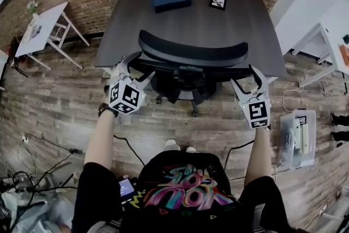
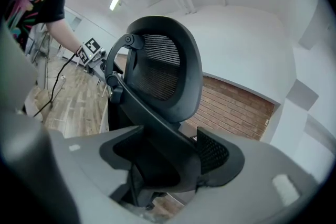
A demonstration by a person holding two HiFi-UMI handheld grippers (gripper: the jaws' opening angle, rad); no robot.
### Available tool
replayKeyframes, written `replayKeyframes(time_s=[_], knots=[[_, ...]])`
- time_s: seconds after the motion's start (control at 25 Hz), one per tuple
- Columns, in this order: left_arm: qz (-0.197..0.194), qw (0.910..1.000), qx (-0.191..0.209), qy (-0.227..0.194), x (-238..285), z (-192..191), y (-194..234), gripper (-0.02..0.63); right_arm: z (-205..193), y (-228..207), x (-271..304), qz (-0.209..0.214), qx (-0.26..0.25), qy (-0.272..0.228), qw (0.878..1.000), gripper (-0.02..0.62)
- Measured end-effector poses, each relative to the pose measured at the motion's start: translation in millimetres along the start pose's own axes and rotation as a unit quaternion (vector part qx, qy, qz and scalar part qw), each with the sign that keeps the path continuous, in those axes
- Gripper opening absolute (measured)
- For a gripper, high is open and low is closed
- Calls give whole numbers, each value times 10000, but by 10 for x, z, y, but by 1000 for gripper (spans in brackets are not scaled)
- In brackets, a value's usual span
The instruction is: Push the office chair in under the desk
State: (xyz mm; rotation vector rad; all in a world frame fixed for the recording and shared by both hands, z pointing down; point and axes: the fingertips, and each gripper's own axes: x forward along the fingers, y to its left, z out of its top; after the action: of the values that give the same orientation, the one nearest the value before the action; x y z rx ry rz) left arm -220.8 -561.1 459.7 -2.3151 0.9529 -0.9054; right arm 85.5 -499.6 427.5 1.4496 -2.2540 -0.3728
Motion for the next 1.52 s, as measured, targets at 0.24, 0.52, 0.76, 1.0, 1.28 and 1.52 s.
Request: replayKeyframes(time_s=[0.24, 0.52, 0.76, 1.0, 1.28, 1.52], knots=[[25, 10000, -70, 43, -208, -8, -41, 316, 33, 64, -132, 182, 35, 151, 9997, 281], [217, 9978, -588, -211, -525, 96, -156, 316, 45, 325, -363, 415, 487, 43, 9979, 278], [232, 9905, -1161, -694, -708, 388, -258, 314, 303, 373, -561, 285, 994, -420, 9938, 254], [289, 9599, -2363, -1483, -914, 851, -307, 274, 567, 482, -735, 286, 1338, -839, 9870, 219], [351, 9411, -2902, -1701, -1022, 1086, -463, 209, 732, 654, -878, 276, 1379, -1051, 9845, 164], [362, 9296, -3241, -1719, -1057, 1064, -561, 156, 629, 730, -944, 210, 1565, -1011, 9823, 128]])
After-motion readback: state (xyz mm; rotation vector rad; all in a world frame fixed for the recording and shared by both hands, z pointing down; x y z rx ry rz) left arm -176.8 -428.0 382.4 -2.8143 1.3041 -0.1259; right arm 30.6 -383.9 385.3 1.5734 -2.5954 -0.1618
